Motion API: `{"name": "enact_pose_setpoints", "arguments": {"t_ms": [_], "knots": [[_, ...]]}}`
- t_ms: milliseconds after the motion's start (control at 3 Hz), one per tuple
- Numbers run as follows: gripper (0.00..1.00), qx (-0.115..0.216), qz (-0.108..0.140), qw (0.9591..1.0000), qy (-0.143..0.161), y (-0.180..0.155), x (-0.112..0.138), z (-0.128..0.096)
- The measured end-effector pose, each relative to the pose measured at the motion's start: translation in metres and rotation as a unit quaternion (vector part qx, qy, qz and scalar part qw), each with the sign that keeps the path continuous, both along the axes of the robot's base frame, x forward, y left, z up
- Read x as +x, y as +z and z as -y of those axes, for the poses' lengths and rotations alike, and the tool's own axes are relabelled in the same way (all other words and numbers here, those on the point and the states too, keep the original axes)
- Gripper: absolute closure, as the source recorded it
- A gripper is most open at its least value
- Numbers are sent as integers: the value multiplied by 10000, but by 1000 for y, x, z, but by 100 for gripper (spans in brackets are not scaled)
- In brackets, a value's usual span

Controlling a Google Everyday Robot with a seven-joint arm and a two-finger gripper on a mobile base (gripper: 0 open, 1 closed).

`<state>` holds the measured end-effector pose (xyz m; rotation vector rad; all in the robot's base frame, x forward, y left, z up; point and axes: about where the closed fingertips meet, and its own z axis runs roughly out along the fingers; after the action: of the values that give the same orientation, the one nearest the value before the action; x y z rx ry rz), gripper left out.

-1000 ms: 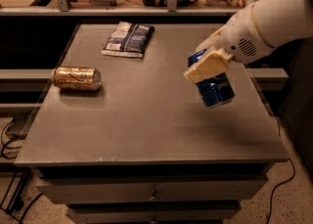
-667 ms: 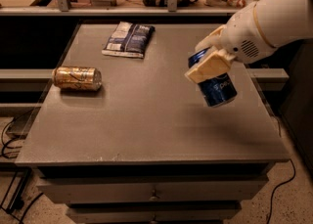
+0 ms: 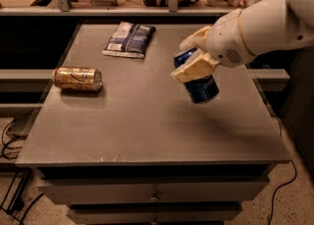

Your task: Place pepsi can upright

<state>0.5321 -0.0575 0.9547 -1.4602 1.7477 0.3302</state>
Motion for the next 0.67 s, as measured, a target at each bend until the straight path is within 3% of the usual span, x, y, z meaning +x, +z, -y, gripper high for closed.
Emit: {"name": "enact_pose_setpoints", "arguments": {"t_ms": [333,667], "knots": [[100,302,710,9960,444,7,13,-23],[100,836,1353,9843,760,21,21,-35]]}}
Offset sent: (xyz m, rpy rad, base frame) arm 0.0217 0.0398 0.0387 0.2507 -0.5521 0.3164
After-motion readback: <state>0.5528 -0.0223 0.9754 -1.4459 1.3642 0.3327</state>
